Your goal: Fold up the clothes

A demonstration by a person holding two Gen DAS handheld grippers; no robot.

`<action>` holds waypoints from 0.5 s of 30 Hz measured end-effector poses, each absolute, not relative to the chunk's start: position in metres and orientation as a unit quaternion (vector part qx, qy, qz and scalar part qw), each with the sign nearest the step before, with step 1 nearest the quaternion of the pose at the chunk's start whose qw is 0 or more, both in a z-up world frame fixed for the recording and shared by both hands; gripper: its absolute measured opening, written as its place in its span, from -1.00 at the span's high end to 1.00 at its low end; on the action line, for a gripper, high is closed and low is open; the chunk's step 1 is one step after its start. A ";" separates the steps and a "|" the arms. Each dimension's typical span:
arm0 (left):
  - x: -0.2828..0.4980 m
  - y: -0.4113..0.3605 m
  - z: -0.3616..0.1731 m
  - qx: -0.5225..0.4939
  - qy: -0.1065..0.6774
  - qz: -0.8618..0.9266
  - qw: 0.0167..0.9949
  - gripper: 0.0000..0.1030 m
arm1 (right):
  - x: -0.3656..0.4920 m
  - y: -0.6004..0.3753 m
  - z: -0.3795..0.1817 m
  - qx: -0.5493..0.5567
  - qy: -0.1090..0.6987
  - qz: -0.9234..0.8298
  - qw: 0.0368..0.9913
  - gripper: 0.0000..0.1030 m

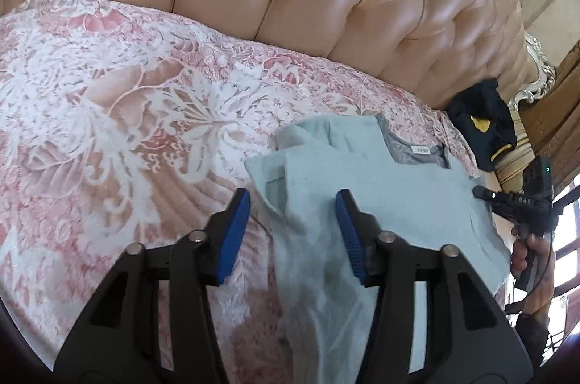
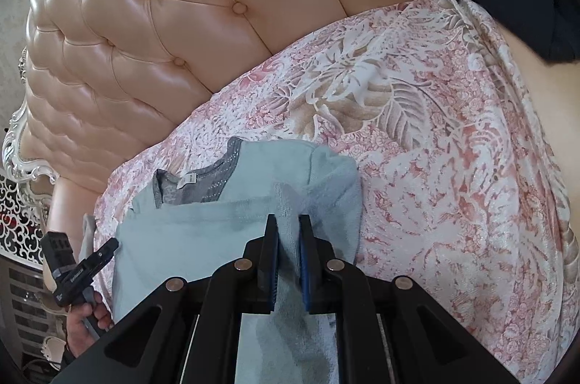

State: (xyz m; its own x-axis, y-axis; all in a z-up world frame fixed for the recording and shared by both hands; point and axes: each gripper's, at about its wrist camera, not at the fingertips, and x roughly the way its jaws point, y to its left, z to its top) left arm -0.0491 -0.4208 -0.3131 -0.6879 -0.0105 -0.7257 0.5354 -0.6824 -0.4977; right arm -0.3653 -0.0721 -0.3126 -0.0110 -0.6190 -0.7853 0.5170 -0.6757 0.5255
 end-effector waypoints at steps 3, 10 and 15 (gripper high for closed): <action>-0.059 -0.418 -0.313 0.381 0.347 -0.842 0.156 0.59 | -0.365 -0.071 -0.311 0.578 -0.043 -0.709 0.401 0.81; -0.064 -0.410 -0.288 0.380 0.326 -0.854 0.144 0.85 | -0.364 -0.065 -0.305 0.576 -0.055 -0.707 0.407 0.83; -0.068 -0.404 -0.257 0.367 0.301 -0.869 0.137 0.85 | -0.359 -0.057 -0.273 0.545 -0.075 -0.716 0.430 0.84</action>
